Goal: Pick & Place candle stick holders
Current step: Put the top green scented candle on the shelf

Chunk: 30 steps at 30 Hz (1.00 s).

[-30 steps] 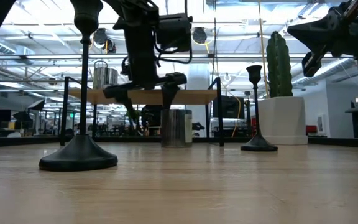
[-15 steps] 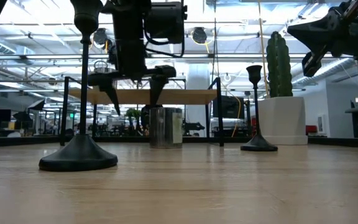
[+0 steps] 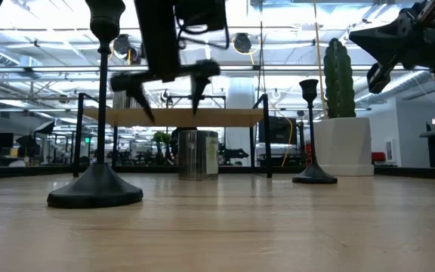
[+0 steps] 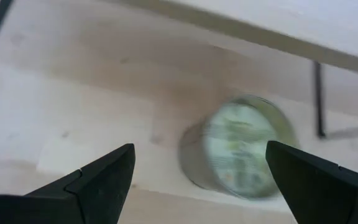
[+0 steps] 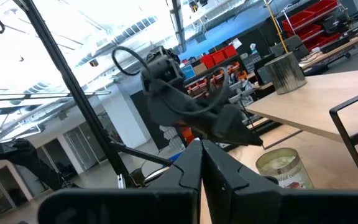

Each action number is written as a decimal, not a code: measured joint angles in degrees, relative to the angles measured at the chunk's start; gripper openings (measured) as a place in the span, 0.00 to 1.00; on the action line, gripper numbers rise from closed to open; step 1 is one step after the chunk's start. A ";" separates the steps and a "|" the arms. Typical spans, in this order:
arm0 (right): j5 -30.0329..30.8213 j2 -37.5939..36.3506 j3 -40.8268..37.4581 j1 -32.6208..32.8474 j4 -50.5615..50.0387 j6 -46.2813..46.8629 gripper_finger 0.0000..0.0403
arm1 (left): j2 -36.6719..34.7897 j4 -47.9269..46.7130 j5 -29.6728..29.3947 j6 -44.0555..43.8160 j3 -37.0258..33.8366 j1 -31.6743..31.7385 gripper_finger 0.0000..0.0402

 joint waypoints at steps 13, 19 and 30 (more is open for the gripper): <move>0.15 0.01 -0.01 0.00 -0.02 0.00 0.00 | 0.59 3.86 8.24 16.10 1.64 1.44 0.91; 0.17 0.00 0.00 0.00 0.00 0.00 0.00 | 0.63 7.52 9.87 20.56 1.64 1.28 0.91; 0.19 -0.01 0.01 0.00 0.00 0.00 0.00 | 0.63 6.94 11.29 21.08 1.64 0.28 0.91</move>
